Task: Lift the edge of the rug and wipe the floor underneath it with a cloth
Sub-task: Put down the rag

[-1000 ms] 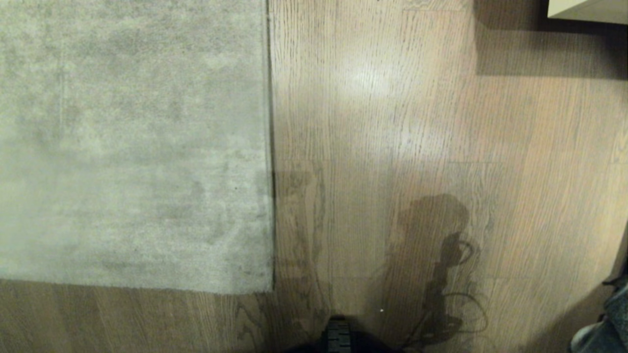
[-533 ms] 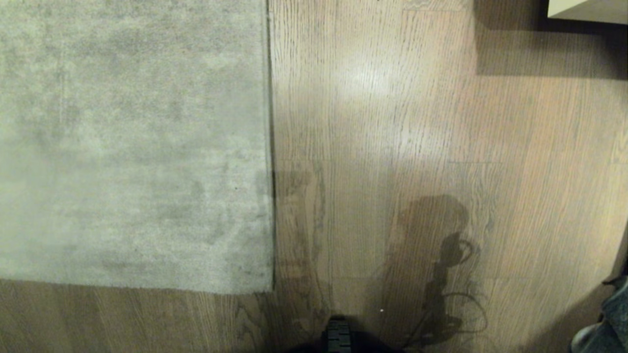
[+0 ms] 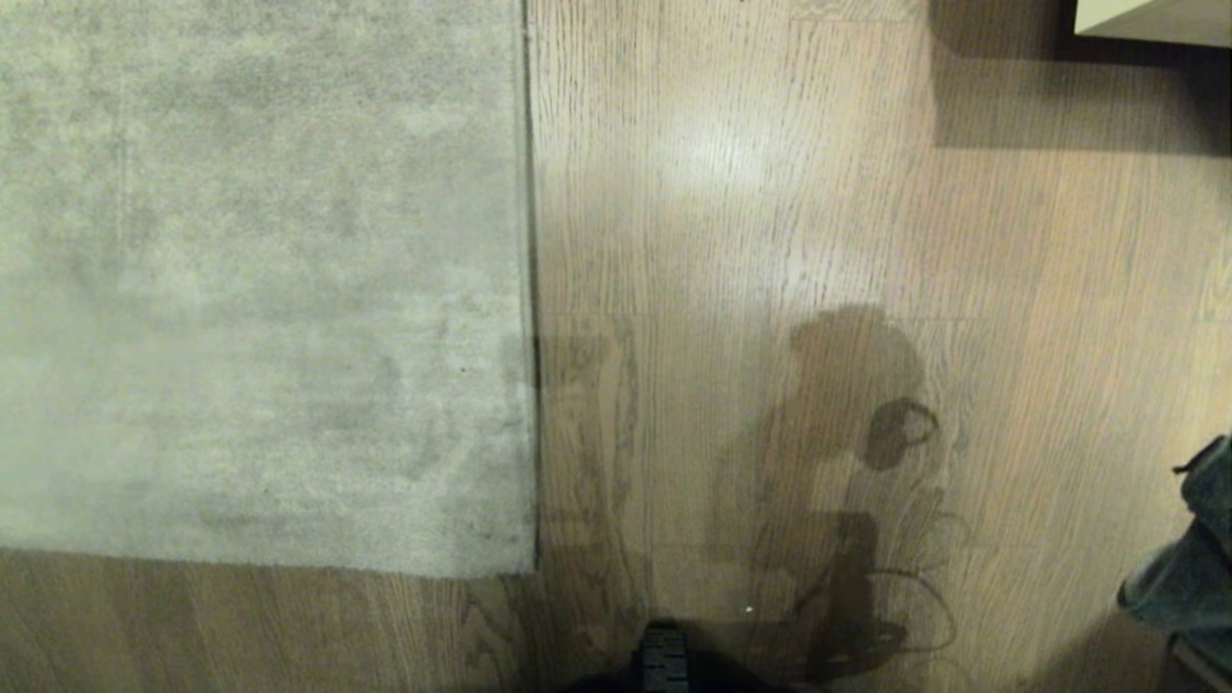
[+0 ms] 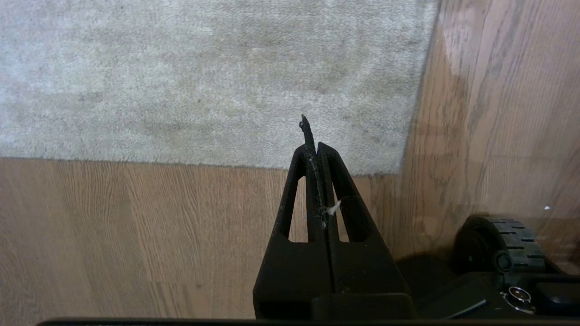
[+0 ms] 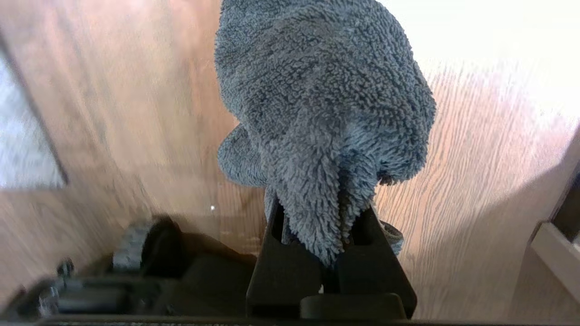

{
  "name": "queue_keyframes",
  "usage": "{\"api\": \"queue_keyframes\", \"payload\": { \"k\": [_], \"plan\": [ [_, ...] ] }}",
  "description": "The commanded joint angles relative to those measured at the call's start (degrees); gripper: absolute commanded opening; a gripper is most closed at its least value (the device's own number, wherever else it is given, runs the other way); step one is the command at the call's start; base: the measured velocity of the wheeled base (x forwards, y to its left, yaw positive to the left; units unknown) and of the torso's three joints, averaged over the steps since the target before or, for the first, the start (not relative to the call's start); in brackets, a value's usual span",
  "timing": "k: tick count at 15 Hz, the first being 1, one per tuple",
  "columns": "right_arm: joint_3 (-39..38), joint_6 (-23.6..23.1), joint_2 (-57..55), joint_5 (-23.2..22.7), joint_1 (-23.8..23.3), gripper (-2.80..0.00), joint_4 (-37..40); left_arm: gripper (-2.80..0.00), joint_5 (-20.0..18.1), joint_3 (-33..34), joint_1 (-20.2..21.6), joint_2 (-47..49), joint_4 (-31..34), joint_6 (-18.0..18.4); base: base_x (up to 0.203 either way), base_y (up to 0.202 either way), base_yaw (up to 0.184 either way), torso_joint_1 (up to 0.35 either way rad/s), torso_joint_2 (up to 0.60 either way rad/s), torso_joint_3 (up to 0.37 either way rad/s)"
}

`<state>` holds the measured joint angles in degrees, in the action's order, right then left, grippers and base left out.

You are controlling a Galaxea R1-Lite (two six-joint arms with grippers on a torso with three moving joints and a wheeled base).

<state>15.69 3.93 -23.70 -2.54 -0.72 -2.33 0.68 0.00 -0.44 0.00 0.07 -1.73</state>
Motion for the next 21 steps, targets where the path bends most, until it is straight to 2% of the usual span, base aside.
{"api": "queue_keyframes", "payload": {
  "k": [1, 8, 14, 18, 19, 21],
  "plan": [
    [3.9, 1.1, -14.6, 0.3, -3.7, -2.80, -2.8, -2.80, 0.0, 0.0, 0.0, 0.0, 0.0, 0.0, 0.000, 0.000, 0.000, 0.000, 0.00, 0.000],
    [9.2, 1.9, -47.5, 0.7, -16.3, -2.80, -26.5, -2.80, 0.0, 0.0, 0.0, 0.0, 0.0, 0.0, 0.000, 0.000, 0.000, 0.000, 0.00, 0.000],
    [13.5, 1.2, -62.8, 0.7, -18.4, -2.80, -41.5, -2.80, 0.0, 0.0, 0.0, 0.0, 0.0, 0.0, 0.000, 0.000, 0.000, 0.000, 0.00, 0.000],
    [15.7, 0.6, -66.2, 0.7, -19.0, -2.80, -42.8, -2.80, 0.0, 0.0, 0.0, 0.0, 0.0, 0.0, 0.000, 0.000, 0.000, 0.000, 0.00, 0.000],
    [16.1, 0.6, -66.4, 0.7, -19.4, 0.00, -42.7, -2.80, 0.0, 0.0, 0.0, 0.0, 0.0, 0.0, 0.000, 0.000, 0.000, 0.000, 0.00, 0.000],
    [16.2, 0.7, -66.7, 0.7, -19.6, 0.00, -42.7, -2.80, 0.0, 0.0, 0.0, 0.0, 0.0, 0.0, 0.000, 0.000, 0.000, 0.000, 0.00, 0.000]
  ]
}}
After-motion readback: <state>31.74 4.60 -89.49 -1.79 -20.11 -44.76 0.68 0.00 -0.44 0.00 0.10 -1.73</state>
